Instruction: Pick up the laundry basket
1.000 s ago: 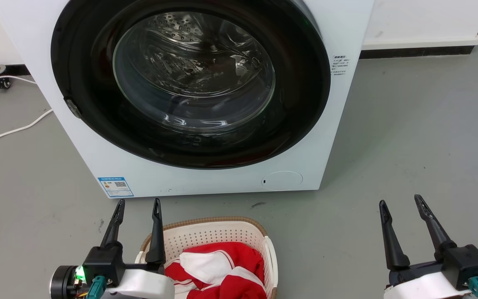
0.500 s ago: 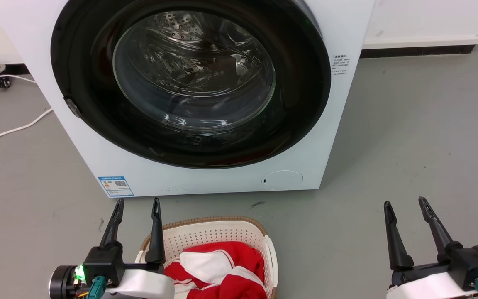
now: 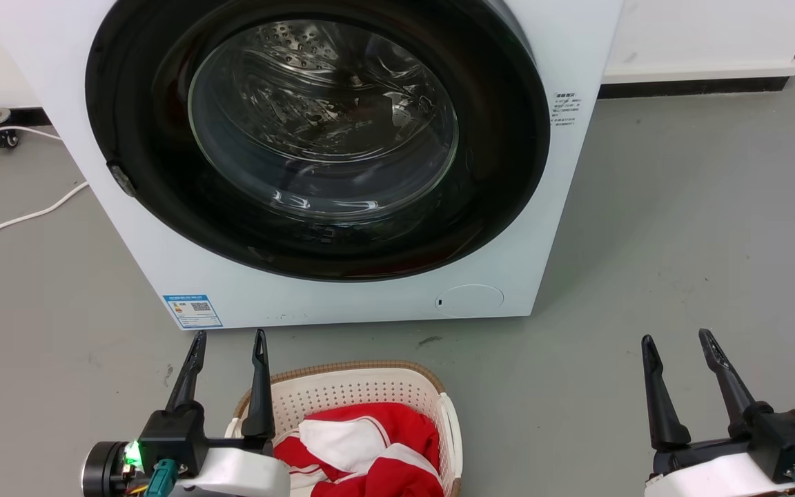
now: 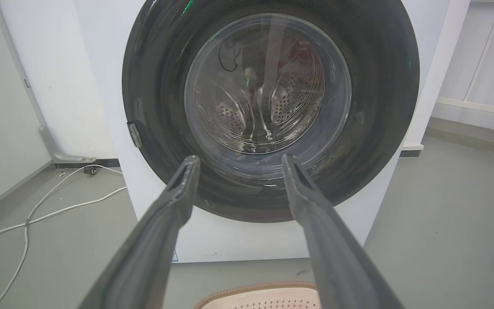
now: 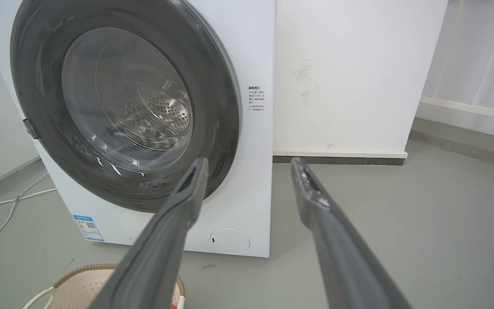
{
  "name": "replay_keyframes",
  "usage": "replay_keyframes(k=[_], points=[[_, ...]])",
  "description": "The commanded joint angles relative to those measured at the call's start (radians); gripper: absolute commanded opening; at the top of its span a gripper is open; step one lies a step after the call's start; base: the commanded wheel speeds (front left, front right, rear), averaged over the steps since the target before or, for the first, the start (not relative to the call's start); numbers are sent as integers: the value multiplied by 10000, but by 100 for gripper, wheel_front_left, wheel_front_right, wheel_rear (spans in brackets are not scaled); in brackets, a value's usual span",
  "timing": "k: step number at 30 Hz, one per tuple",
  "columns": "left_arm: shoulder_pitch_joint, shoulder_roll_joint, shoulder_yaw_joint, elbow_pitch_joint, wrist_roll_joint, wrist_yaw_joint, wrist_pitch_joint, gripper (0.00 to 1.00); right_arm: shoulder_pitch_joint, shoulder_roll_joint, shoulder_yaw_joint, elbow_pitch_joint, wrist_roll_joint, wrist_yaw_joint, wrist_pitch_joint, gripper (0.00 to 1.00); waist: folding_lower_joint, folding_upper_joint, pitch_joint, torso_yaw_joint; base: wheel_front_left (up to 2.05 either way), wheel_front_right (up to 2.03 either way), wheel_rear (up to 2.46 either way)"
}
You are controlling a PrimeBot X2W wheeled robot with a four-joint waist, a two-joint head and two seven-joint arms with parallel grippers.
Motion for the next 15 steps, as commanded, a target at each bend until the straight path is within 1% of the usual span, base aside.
replay_keyframes(k=[1, 11, 15], points=[[113, 23, -8, -37, 8, 24, -77, 100, 68, -44, -9, 11, 16, -3, -21, 100, 0, 0, -2, 0, 0, 0, 0], [5, 23, 2, 30, -39, 73, -77, 100, -36, -44, 36, -8, -28, -3, -21, 100, 0, 0, 42, 23, 0, 0, 0], [-115, 25, 112, 171, -14, 30, -68, 100, -181, -44, 204, 128, -129, -3, -21, 100, 0, 0, 123, 52, 0, 0, 0]])
